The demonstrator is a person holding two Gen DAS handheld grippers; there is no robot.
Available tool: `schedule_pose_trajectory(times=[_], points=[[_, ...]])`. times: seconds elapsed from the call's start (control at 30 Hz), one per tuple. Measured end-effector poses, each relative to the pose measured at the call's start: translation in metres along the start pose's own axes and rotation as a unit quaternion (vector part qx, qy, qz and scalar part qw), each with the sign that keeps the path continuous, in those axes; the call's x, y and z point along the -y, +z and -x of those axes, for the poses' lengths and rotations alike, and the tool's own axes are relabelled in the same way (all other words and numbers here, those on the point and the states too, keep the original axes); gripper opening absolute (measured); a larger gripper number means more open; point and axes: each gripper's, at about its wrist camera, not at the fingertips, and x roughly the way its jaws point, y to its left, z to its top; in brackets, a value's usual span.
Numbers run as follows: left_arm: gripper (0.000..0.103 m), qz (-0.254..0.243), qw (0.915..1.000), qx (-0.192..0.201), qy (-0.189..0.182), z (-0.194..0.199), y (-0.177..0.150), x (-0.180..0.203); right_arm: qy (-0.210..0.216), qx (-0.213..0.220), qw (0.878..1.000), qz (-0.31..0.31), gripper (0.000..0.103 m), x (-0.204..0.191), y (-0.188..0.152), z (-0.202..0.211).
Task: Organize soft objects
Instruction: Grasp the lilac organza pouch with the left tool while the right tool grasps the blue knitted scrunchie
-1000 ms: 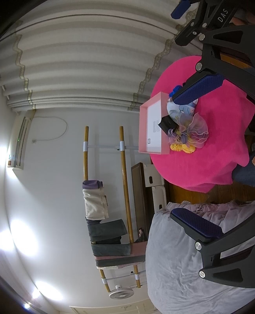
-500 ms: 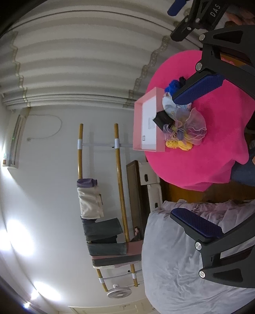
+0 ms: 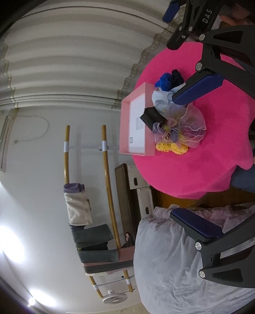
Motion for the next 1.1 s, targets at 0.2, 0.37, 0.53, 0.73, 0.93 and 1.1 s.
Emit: schedule_pose_trajectory(times=[0.2, 0.37, 0.53, 0.73, 0.93, 1.1], points=[[0.103, -0.003, 0.9991, -0.041, -0.007, -0.053, 0.004, 0.006, -0.001, -0.035, 0.999, -0.006, 0.103, 0.013, 0.004, -0.042], [0.103, 0.001, 0.9973, -0.072, -0.019, -0.102, 0.007, 0.014, -0.001, -0.064, 0.998, -0.015, 0.103, 0.029, 0.008, -0.078], [0.103, 0.004, 0.9953, -0.094, -0.022, -0.147, 0.007, 0.022, -0.002, -0.092, 0.996, -0.018, 0.103, 0.041, 0.005, -0.112], [0.103, 0.023, 0.9922, -0.122, -0.011, -0.199, 0.001, 0.028, -0.007, -0.124, 0.992, -0.017, 0.103, 0.049, 0.001, -0.149], [0.103, 0.038, 0.9898, -0.138, -0.002, -0.243, 0.002, 0.033, 0.001, -0.145, 0.989, -0.015, 0.103, 0.05, 0.001, -0.182], [0.096, 0.06, 0.9875, -0.145, -0.005, -0.268, 0.003, 0.025, 0.019, -0.158, 0.987, -0.012, 0.094, 0.047, 0.002, -0.21]])
